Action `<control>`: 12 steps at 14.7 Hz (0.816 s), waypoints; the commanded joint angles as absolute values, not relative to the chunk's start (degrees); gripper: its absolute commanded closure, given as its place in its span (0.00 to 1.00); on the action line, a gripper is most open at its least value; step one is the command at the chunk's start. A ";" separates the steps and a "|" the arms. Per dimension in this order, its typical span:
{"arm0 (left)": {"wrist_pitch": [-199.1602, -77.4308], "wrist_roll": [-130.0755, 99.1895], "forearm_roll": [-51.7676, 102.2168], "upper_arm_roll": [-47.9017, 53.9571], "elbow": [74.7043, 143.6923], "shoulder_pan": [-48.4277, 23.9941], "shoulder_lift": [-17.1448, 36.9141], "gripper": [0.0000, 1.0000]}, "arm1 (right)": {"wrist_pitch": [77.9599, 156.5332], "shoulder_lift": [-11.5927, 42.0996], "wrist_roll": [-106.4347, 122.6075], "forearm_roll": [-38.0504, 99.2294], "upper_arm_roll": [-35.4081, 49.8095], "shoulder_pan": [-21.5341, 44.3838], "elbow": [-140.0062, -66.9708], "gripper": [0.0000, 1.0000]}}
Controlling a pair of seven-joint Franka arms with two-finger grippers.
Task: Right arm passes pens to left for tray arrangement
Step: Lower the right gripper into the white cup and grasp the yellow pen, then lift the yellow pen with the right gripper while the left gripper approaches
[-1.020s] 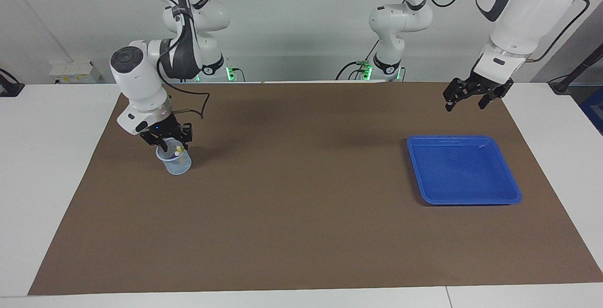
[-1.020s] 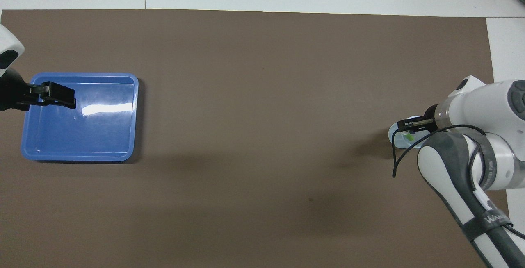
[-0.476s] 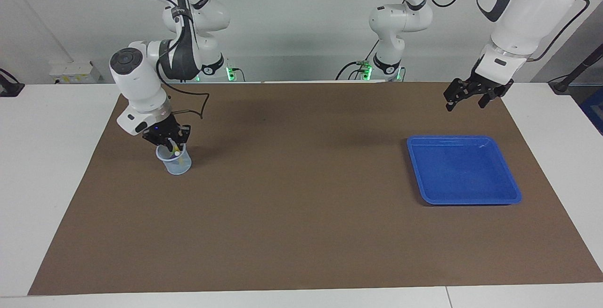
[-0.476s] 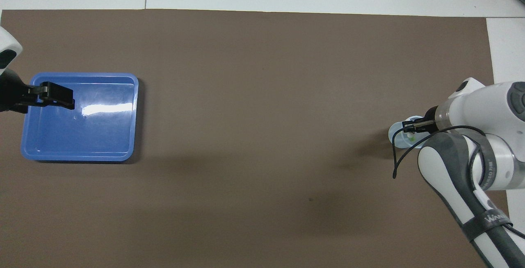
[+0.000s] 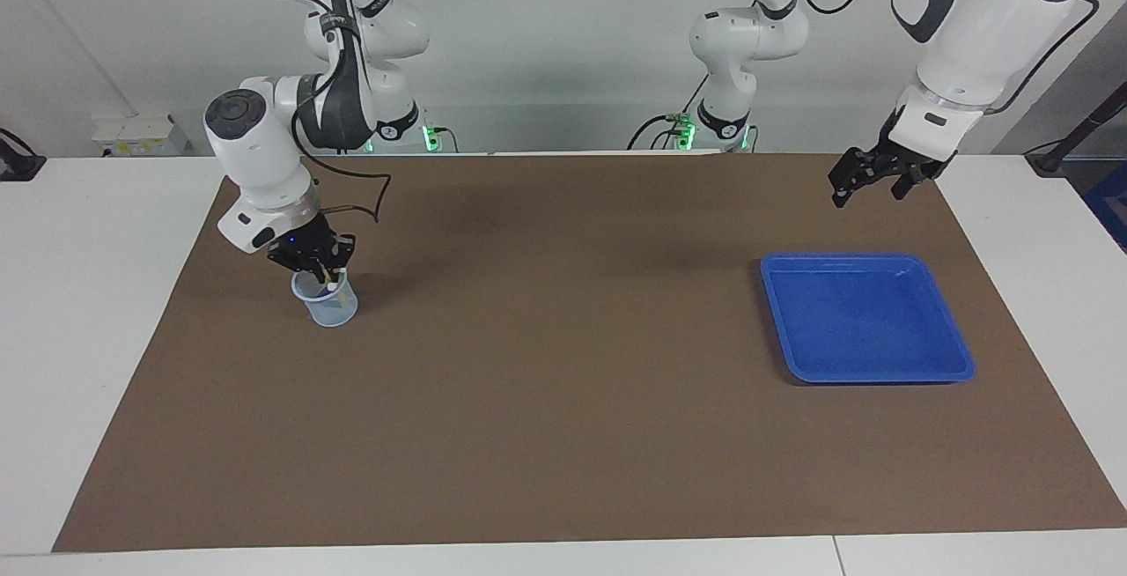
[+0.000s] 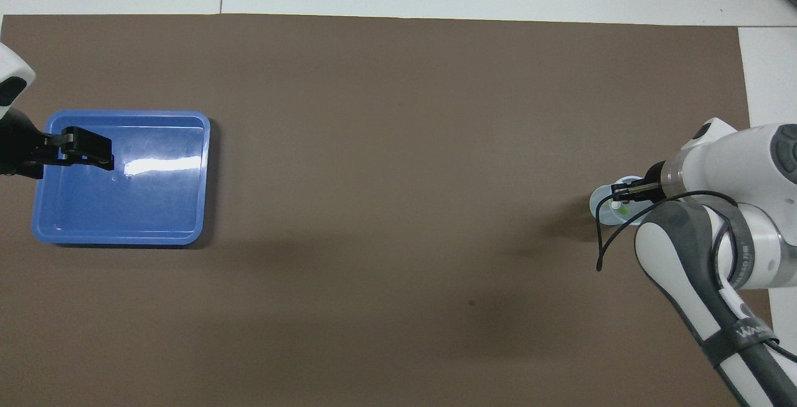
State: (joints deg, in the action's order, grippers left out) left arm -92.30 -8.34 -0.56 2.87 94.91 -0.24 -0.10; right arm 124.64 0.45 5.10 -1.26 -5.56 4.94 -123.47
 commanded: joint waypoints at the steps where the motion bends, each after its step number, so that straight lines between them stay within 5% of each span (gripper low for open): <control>1: -91.93 -14.56 -0.88 2.81 97.65 -0.44 -2.55 0.00 | 121.22 0.00 6.15 -1.05 -5.19 4.13 -122.18 1.00; 12: -90.00 -36.28 -0.79 3.34 98.00 -7.46 -2.90 0.00 | 104.61 -0.44 6.15 -1.32 -5.45 4.04 -110.14 1.00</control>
